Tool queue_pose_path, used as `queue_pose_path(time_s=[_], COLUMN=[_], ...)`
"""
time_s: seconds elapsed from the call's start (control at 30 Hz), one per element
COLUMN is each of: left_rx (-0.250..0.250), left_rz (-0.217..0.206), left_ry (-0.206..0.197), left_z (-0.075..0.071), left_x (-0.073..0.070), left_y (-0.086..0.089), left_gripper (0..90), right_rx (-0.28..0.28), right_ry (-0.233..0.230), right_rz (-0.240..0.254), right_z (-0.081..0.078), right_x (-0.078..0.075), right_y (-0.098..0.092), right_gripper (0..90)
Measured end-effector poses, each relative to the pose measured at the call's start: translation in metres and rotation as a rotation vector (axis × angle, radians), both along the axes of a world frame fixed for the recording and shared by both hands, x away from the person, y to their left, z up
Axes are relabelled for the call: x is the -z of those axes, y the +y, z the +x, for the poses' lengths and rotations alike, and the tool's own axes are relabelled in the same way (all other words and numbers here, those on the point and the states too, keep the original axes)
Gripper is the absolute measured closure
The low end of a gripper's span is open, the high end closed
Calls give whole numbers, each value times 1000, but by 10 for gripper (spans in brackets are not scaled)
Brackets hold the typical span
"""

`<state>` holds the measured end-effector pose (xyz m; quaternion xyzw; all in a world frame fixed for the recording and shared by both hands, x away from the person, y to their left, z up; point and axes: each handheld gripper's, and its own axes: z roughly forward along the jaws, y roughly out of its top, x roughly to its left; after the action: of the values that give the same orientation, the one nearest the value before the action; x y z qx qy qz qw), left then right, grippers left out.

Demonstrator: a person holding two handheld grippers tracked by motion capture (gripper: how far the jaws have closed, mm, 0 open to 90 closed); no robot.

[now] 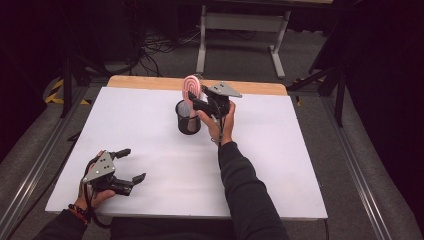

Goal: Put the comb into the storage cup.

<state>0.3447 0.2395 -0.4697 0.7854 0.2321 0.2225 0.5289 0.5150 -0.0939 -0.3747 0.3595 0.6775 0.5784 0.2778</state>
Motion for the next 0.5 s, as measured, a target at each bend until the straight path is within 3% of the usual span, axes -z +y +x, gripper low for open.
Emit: queue_pose_path(time_s=[0.5], left_rx=[11], left_rz=[-1], left_ry=[1], left_z=[-1], left_x=[0], left_y=[-1], left_gripper=[57], right_rx=[58], right_ry=[16], right_rz=[-16], right_z=[5], right_x=[5], right_y=[-10], right_gripper=[494])
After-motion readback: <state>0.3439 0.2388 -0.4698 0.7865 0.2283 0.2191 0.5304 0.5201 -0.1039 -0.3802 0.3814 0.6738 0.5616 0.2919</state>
